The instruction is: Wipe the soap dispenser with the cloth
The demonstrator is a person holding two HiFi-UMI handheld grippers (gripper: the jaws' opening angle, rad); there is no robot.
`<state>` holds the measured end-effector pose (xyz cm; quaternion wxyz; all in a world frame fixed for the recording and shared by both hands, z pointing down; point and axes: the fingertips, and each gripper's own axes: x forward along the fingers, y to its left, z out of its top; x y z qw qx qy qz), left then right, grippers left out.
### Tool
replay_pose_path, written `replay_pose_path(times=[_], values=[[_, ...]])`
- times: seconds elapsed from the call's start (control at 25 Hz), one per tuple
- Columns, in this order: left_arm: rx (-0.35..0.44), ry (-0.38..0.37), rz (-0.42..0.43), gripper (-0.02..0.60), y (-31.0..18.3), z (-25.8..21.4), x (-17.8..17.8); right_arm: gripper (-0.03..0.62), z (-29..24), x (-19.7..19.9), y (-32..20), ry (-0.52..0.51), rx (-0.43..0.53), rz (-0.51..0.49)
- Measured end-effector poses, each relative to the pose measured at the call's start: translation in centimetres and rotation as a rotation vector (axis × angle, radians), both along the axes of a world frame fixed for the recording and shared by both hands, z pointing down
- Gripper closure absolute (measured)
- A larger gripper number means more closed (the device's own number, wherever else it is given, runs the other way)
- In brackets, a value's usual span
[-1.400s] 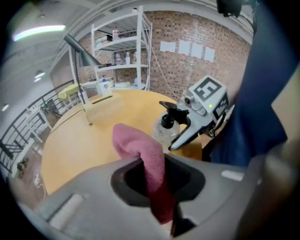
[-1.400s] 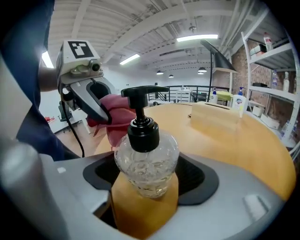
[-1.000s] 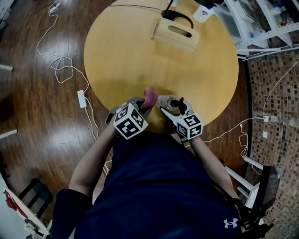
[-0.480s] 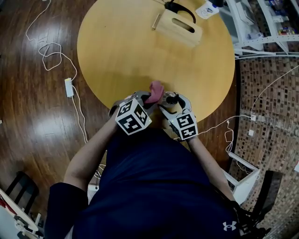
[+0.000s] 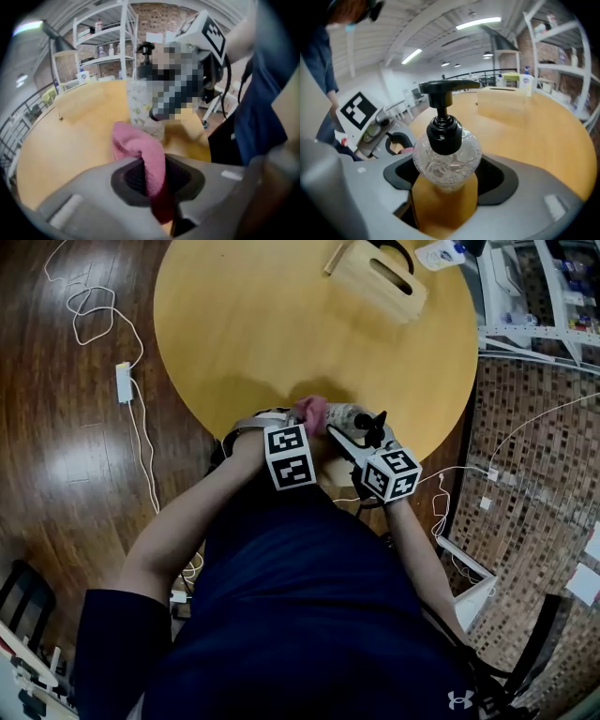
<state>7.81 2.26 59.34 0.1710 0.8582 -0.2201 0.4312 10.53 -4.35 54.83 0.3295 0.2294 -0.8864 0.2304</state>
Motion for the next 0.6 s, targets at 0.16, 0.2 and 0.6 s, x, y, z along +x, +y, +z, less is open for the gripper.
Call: replay_pose_path(times=[0.16,0.2,0.6], values=[[0.086,0.065,-0.042,0.517,-2.7,-3.4,-0.5,0.235,-0.3,0.1,0.1,-0.024,-0.021,-0.032],[0.142,0.048,0.018,0.517,-3.4,-4.6,-0.2,0.235,-0.3,-0.1,0.4,-0.001,0.005,-0.074],[0.081,-0.209,0.451,0.517,0.2,0.5,-0.1,0.235,-0.4,0.1,0.5,-0.079,-0.031,-0.059]])
